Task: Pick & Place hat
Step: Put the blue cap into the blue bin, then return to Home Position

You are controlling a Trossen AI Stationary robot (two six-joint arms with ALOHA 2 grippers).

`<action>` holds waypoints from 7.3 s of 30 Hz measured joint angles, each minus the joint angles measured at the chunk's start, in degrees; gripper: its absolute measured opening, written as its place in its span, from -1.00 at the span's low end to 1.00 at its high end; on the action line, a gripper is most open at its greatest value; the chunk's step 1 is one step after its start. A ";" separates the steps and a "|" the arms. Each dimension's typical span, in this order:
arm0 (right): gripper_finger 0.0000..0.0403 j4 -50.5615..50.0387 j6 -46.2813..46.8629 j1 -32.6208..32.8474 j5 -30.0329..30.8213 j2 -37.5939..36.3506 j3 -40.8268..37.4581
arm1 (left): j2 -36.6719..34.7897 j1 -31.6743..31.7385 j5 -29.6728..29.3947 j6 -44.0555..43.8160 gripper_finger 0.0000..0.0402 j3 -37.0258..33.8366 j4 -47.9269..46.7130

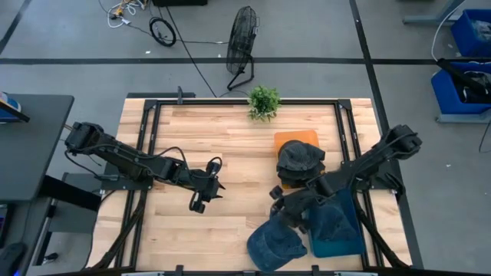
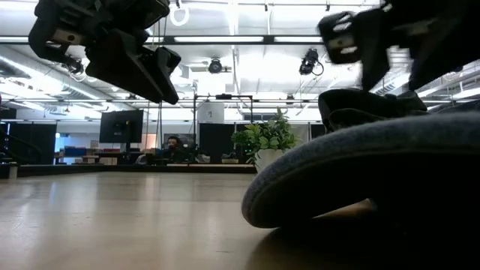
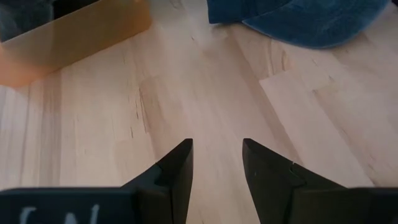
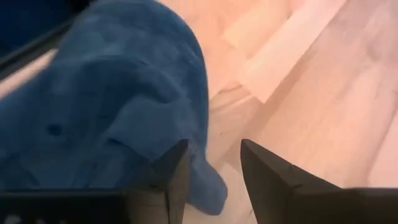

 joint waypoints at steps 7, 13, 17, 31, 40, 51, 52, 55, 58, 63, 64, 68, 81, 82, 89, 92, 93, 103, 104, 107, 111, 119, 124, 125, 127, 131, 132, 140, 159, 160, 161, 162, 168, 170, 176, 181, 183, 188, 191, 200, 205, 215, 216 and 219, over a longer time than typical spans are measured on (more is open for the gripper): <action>-0.16 1.45 -3.72 -1.01 -5.33 4.84 -0.02 | 0.00 0.00 0.00 -0.04 -0.29 0.00 0.00; -0.01 0.84 -5.27 -1.47 -5.84 4.43 0.41 | 0.00 0.02 0.01 -1.45 -0.29 0.00 0.11; 0.07 0.32 -5.88 -1.20 -9.23 5.00 0.50 | 0.00 0.02 0.02 -2.75 -0.29 0.00 0.07; 0.06 9.28 -15.11 -1.43 -4.62 14.27 0.46 | 0.02 0.37 0.04 -2.45 -0.29 0.00 -0.07; -0.72 8.01 -7.21 -2.88 -3.80 14.37 0.81 | 0.02 0.37 0.02 -2.05 -0.29 0.00 -0.11; -0.90 -24.19 10.76 -4.25 8.92 9.97 20.32 | 0.02 0.37 0.02 -1.92 -0.29 0.00 -0.13; -0.93 -28.09 14.14 -4.24 9.35 9.29 23.08 | 0.02 0.37 0.02 -1.92 -0.29 0.00 -0.10; -0.95 -38.95 27.02 -3.60 9.82 7.12 31.06 | 0.02 0.37 -0.09 -1.62 -0.29 0.00 0.00; -0.92 -52.32 39.43 -2.29 10.25 5.52 37.18 | 0.02 0.37 -1.87 2.03 -0.29 0.00 0.28; -0.95 -70.78 64.08 2.87 12.39 2.24 40.34 | 0.04 0.37 -6.89 4.92 -0.29 0.00 0.98; -0.95 -72.77 69.86 4.16 11.78 1.59 40.19 | 0.04 0.37 -7.83 4.96 -0.29 0.00 1.18; -0.94 -79.27 88.78 10.74 7.50 0.09 40.02 | 0.04 0.49 -11.05 5.01 -0.29 0.00 2.47; -0.95 -77.22 127.22 33.10 3.72 0.34 33.98 | 0.04 8.12 -11.69 5.07 -0.29 0.00 6.52; -0.95 -76.14 130.18 34.36 1.04 0.35 32.60 | 0.04 8.68 -11.69 5.08 -0.29 0.00 6.56; -0.94 -71.33 144.72 40.08 -2.51 0.40 25.49 | 0.04 11.45 -11.57 5.02 -0.29 0.00 6.67; -0.93 -72.23 144.96 40.30 -2.89 0.40 23.33 | 0.04 12.04 -11.48 4.98 -0.29 0.00 6.67; -0.93 -72.48 144.39 40.32 -3.19 0.40 22.90 | 0.04 12.05 -11.50 4.97 -0.29 0.00 6.67; -0.92 -80.77 143.85 40.32 -4.62 -1.68 24.15 | 0.04 12.22 -11.41 4.94 -0.29 0.00 6.67; -0.92 -80.67 144.02 40.46 -5.66 -2.21 24.18 | 0.04 12.22 -11.41 4.94 -0.29 0.00 6.67; -0.92 -80.85 146.81 40.76 -7.33 -3.03 24.22 | 0.04 12.22 -11.41 4.58 -0.29 0.00 6.67; -0.92 -80.57 148.02 41.23 -6.21 -2.97 24.23 | 0.04 12.22 -11.41 4.54 -0.29 0.00 6.64; -0.90 -69.37 143.00 39.52 6.04 -2.90 20.03 | 0.04 12.22 -11.41 4.52 -0.29 0.00 6.47; -0.76 -63.62 141.25 39.59 4.18 -2.83 15.00 | 0.04 12.22 -11.41 4.94 -0.29 0.00 6.38; -0.71 -62.89 141.52 39.58 3.55 -2.83 14.40 | 0.04 12.22 -11.41 4.94 -0.29 0.00 6.36; -0.61 -61.09 142.08 39.28 2.66 -2.83 13.43 | 0.04 12.22 -11.41 4.94 -0.29 0.00 6.36; -0.39 -59.88 141.78 38.25 2.26 -2.83 13.22 | 0.04 12.22 -11.41 4.94 -0.29 0.00 6.36; -0.35 -59.52 141.67 37.74 2.16 -2.94 13.22 | 0.04 12.22 -11.41 4.94 -0.29 0.00 6.36; -0.17 -56.92 139.17 32.44 3.14 -9.12 15.37 | -1.43 12.22 -13.02 2.72 -0.29 0.02 7.54; -0.16 -64.05 80.68 30.55 65.32 -24.80 21.33 | -44.09 12.25 -18.64 -3.67 -0.29 0.02 -6.90; -0.16 -65.07 80.17 30.55 65.91 -25.77 21.31 | -46.92 12.24 -18.65 -4.55 -0.29 0.03 -8.96; -0.16 -65.66 79.90 30.55 66.66 -26.74 21.01 | -49.64 12.24 -18.65 -5.56 -0.29 0.04 -11.22; -0.16 -66.07 79.76 30.55 67.50 -27.76 20.37 | -52.45 12.24 -18.62 -6.57 -0.29 0.04 -13.90; -0.16 -65.06 85.26 29.35 75.72 -35.01 11.29 | -63.42 12.26 -12.22 -15.99 -0.29 -2.12 -24.00; -0.16 -62.97 89.15 28.12 77.20 -37.17 7.12 | -65.06 12.26 -8.78 -17.83 -0.29 -3.95 -22.37; -0.16 -53.30 86.27 24.50 80.09 -41.00 -3.61 | -64.77 12.26 -6.54 -15.50 -0.29 -9.59 -16.40; -0.16 -49.01 80.64 22.24 88.29 -41.85 -6.40 | -62.78 12.26 -6.68 -14.84 -0.29 -10.97 -14.12; -0.16 -49.03 79.78 21.03 90.07 -41.80 -6.45 | -62.16 12.26 -6.70 -14.57 -0.29 -10.97 -14.20; -0.16 -48.79 76.41 15.21 91.87 -40.26 -6.67 | -60.43 12.26 -6.71 -16.36 -0.29 -10.97 -14.14; -0.16 -48.56 72.00 12.54 91.56 -39.55 -6.73 | -59.03 12.28 -6.73 -16.06 -0.29 -10.97 -14.16; -0.16 -41.74 39.52 12.21 91.79 -39.42 2.62 | -56.22 12.26 -7.46 -14.68 -0.29 -10.97 -13.64; -0.16 -39.30 34.82 11.76 82.02 -39.54 9.42 | -56.15 12.26 -10.23 -14.50 -0.29 -10.97 -13.66; -0.16 -5.96 6.82 0.50 42.91 -38.95 2.35 | -56.15 12.26 -11.21 -12.92 -0.29 -10.97 -11.76; -0.16 -1.24 1.12 -1.56 34.54 -38.95 2.12 | -56.15 12.28 -11.21 -13.04 -0.29 -10.95 -10.94; -0.16 2.58 -3.82 -7.95 18.63 -39.36 2.40 | -56.15 12.27 -11.21 -13.00 -0.29 -10.95 -10.42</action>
